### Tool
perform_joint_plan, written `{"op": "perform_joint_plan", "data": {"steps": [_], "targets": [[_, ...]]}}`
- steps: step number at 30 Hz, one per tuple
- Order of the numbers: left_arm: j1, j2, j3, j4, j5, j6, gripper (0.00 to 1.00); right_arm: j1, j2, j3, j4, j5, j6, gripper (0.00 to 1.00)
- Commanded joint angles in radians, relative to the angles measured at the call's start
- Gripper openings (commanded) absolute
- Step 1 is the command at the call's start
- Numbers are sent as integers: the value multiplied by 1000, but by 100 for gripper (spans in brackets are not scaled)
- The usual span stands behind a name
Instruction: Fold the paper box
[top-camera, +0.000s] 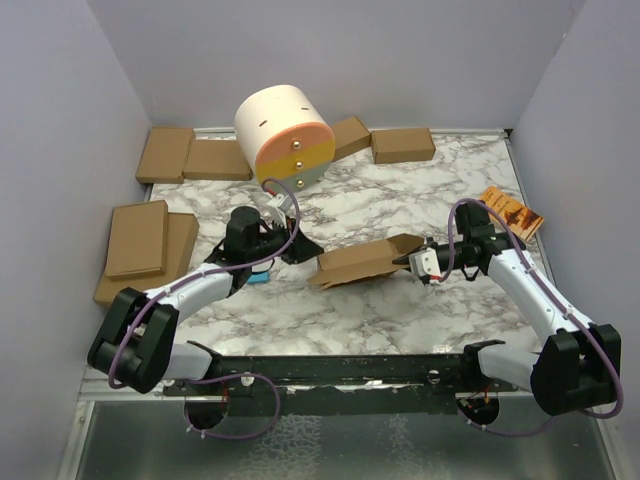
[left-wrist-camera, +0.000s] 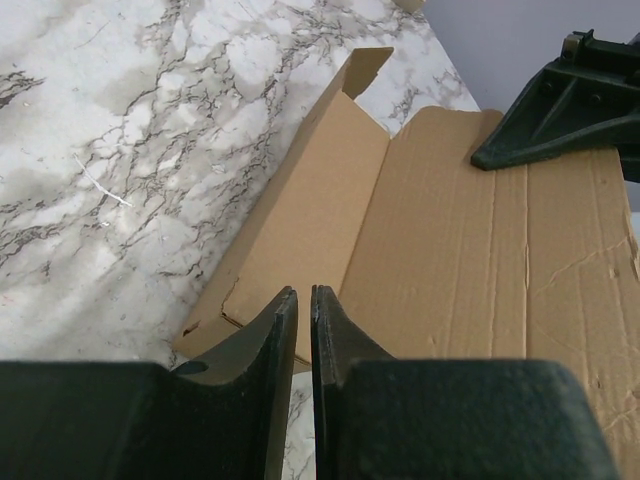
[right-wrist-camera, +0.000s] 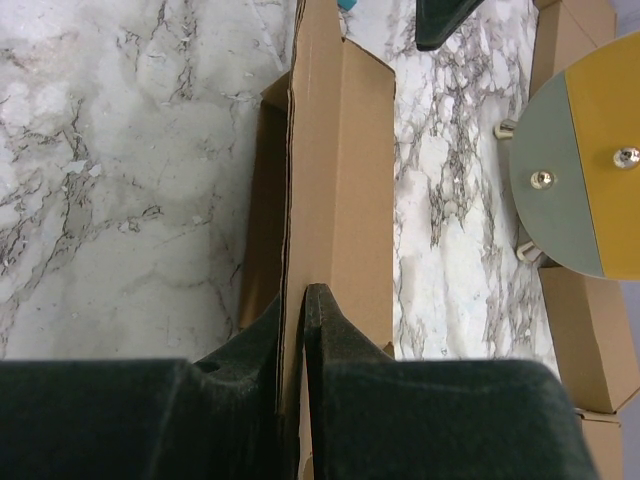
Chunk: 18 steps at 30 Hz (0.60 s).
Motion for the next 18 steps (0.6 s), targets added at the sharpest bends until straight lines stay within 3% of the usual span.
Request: {"op": "perform_joint_plan", "data": {"steps": [1,18], "targets": [[-6,7,-9,-13,51,13,14,0,-14,-12,-19,-10,0,7],[-8,23,25,-220,55,108,13,0,-29,-33,-75,4,-43,10]]}}
